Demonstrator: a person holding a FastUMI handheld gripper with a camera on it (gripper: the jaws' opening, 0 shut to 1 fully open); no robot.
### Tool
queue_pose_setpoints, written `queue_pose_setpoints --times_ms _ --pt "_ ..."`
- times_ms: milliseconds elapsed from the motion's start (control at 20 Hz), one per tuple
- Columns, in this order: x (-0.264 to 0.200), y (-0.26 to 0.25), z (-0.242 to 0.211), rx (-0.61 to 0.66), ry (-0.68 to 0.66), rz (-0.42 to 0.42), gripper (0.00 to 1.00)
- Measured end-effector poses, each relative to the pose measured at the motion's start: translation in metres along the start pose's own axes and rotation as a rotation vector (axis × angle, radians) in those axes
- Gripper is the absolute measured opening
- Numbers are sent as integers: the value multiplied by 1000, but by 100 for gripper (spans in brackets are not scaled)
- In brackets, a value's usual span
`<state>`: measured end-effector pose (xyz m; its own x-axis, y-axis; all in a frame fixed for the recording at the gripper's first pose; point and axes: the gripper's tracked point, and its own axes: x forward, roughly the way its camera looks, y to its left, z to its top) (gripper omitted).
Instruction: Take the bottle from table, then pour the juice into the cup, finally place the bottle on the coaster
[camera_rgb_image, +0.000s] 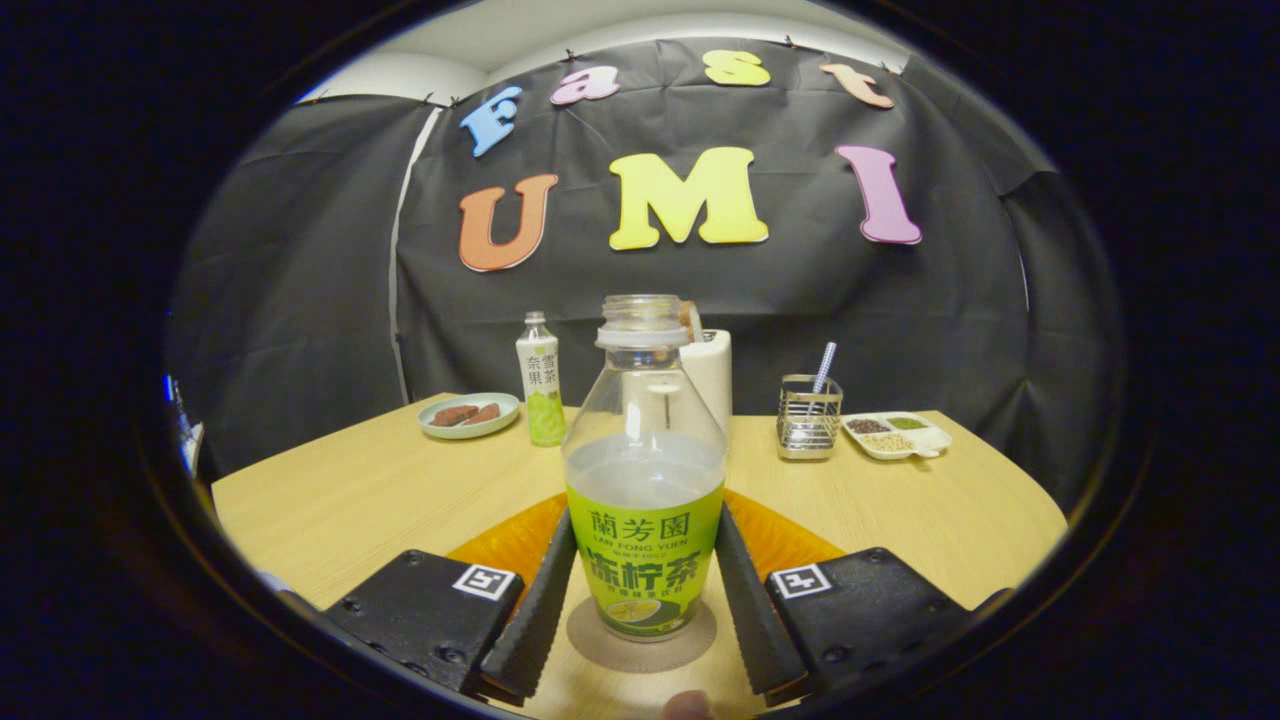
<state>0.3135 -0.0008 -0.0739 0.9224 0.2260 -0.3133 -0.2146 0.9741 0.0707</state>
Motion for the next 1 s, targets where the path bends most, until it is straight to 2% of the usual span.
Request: queue_pose_setpoints --times_ms 600,800,1000 --pt "1 -2 -6 7 11 2 83" --pt "-3 -4 -8 19 16 -2 96" --pt "-12 -5 -5 36 9 -7 97"
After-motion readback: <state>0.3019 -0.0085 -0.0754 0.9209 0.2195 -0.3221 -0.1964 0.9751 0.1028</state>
